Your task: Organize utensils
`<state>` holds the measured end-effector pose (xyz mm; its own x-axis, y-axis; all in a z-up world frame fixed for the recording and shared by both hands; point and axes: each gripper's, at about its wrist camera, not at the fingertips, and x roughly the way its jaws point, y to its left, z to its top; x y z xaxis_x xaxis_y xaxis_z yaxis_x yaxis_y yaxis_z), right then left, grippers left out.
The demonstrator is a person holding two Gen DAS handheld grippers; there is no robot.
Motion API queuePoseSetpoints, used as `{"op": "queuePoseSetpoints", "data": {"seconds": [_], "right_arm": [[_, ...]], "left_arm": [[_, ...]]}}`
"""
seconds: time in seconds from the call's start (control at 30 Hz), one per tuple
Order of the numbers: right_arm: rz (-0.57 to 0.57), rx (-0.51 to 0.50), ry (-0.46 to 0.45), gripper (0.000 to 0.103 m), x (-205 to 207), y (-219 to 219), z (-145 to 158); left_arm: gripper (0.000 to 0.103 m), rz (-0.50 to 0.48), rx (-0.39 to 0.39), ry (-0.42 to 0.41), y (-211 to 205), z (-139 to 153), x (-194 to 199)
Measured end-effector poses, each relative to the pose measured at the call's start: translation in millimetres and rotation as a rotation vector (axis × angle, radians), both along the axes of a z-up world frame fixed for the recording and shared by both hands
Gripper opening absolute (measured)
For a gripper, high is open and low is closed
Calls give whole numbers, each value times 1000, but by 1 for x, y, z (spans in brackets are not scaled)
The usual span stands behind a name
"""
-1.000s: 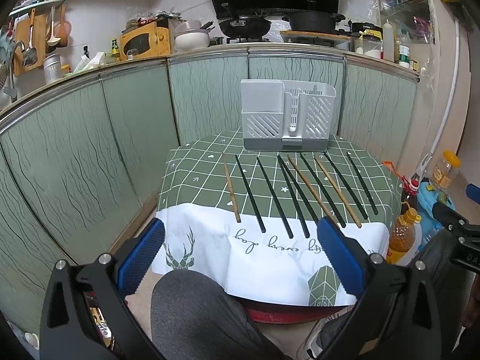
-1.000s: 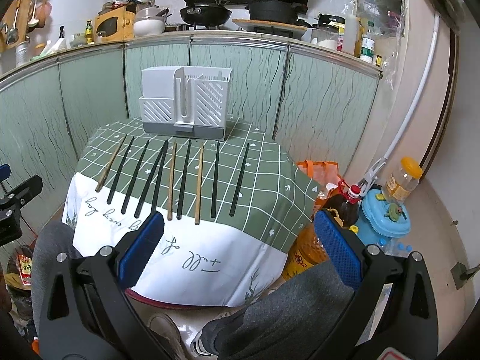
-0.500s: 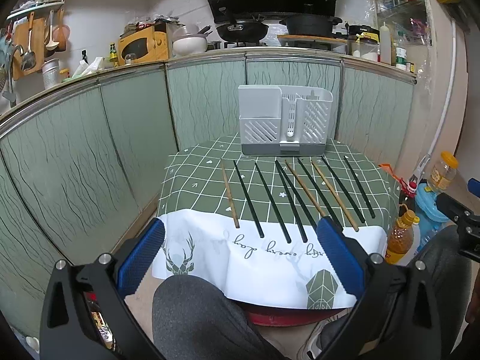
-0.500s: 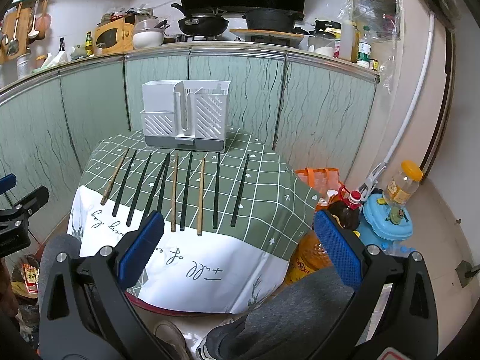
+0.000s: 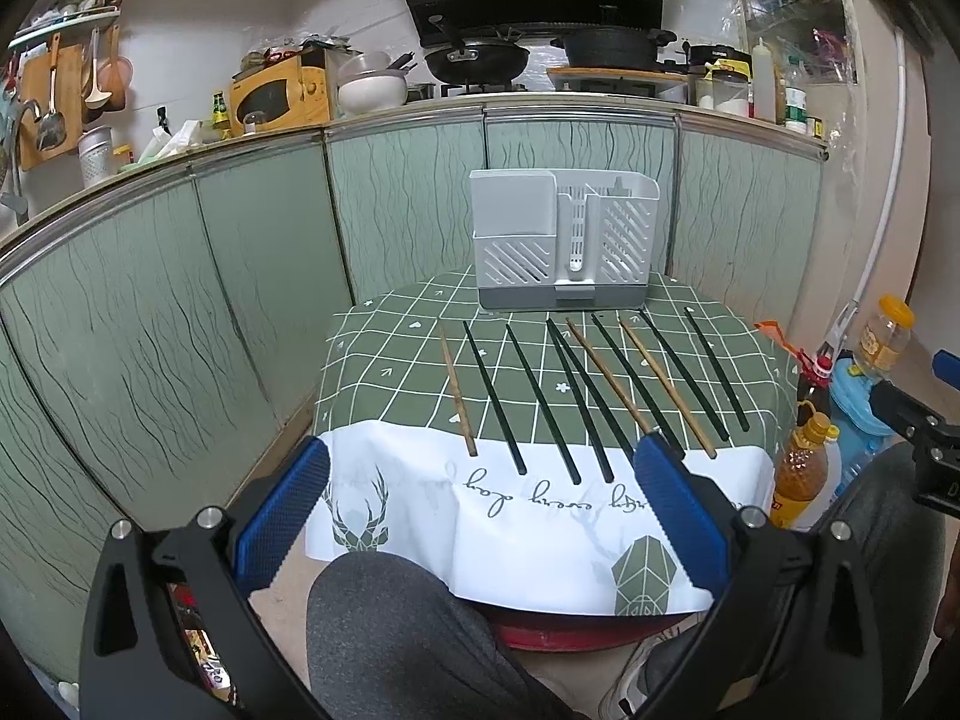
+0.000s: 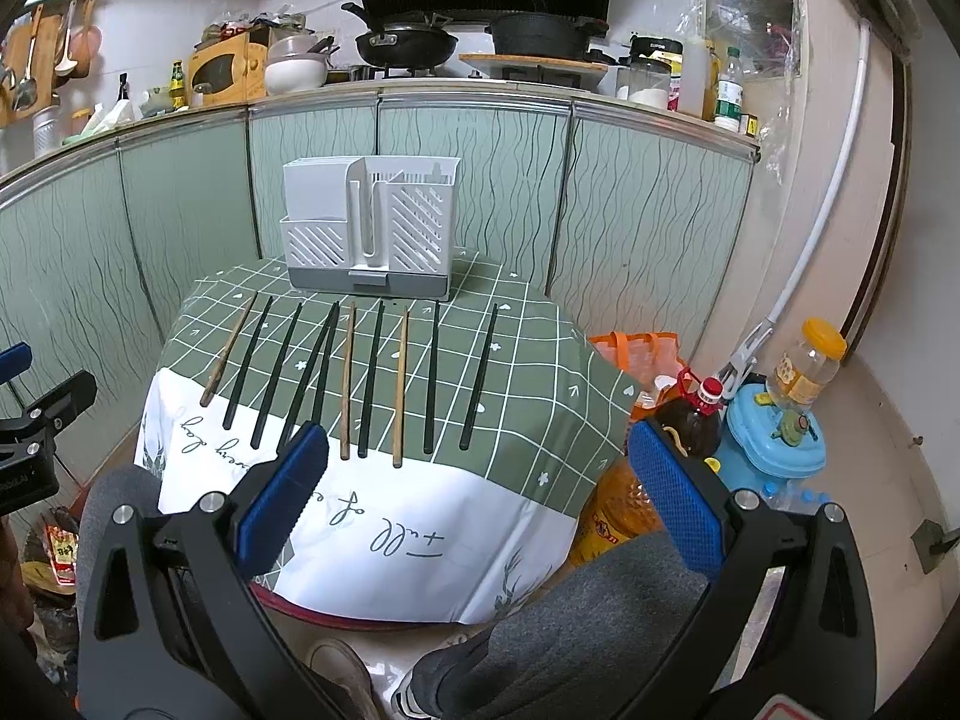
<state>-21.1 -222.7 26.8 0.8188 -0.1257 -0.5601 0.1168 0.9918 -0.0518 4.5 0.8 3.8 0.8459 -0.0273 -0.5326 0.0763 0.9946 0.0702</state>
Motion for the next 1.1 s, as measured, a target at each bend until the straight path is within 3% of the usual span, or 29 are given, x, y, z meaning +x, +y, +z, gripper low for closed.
{"op": "queuePoseSetpoints", "data": {"seconds": [1.1], "right_arm": [[18,-56,63,96,21,-4,-22]], "left_arm": [[99,57,48,-23,15,-13,24]]}}
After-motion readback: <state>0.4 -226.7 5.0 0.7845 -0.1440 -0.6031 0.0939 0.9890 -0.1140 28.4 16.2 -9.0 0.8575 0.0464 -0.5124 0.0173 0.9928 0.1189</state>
